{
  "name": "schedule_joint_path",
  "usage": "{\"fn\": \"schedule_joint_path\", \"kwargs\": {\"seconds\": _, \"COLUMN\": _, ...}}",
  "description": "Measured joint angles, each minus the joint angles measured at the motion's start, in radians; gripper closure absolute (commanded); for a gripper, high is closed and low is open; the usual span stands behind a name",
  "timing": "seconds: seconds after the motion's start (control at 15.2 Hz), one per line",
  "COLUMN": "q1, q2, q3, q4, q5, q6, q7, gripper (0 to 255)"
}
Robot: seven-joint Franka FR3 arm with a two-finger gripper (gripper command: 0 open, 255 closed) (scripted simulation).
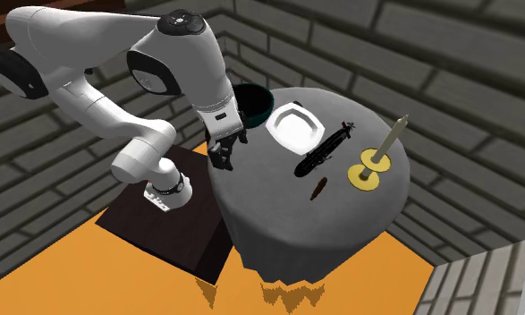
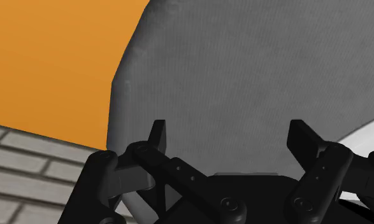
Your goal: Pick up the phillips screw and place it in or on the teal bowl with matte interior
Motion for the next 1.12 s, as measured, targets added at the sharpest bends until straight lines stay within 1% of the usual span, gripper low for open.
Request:
{"fn": "schedule_joint_path", "kwargs": {"seconds": 0.07, "q1": 0.000, "q2": 0.000, "q3": 0.000, "q4": 0.000, "q5": 0.000, "q6": 0.000, "q7": 0.000, "gripper": 0}}
{"fn": "schedule_joint_path", "kwargs": {"seconds": 0.13, "q1": 0.000, "q2": -0.003, "q3": 0.016, "q4": -0.006, "q5": 0.006, "q6": 0.003, "q7": 0.022, "gripper": 0}}
{"fn": "schedule_joint_path", "kwargs": {"seconds": 0.33, "q1": -0.002, "q2": -0.019, "q3": 0.097, "q4": -0.011, "q5": 0.033, "q6": -0.001, "q7": 0.146, "gripper": 0}}
{"fn": "schedule_joint_path", "kwargs": {"seconds": 0.46, "q1": -0.004, "q2": -0.011, "q3": 0.163, "q4": -0.021, "q5": 0.056, "q6": 0.020, "q7": 0.243, "gripper": 0}}
{"fn": "schedule_joint_path", "kwargs": {"seconds": 0.53, "q1": -0.008, "q2": 0.005, "q3": 0.192, "q4": -0.001, "q5": 0.062, "q6": 0.017, "q7": 0.289, "gripper": 0}}
{"fn": "schedule_joint_path", "kwargs": {"seconds": 0.73, "q1": -0.014, "q2": 0.028, "q3": 0.293, "q4": 0.010, "q5": 0.092, "q6": 0.033, "q7": 0.440, "gripper": 0}}
{"fn": "schedule_joint_path", "kwargs": {"seconds": 1.12, "q1": -0.060, "q2": 0.155, "q3": 0.500, "q4": 0.122, "q5": 0.113, "q6": 0.050, "q7": 0.747, "gripper": 0}}
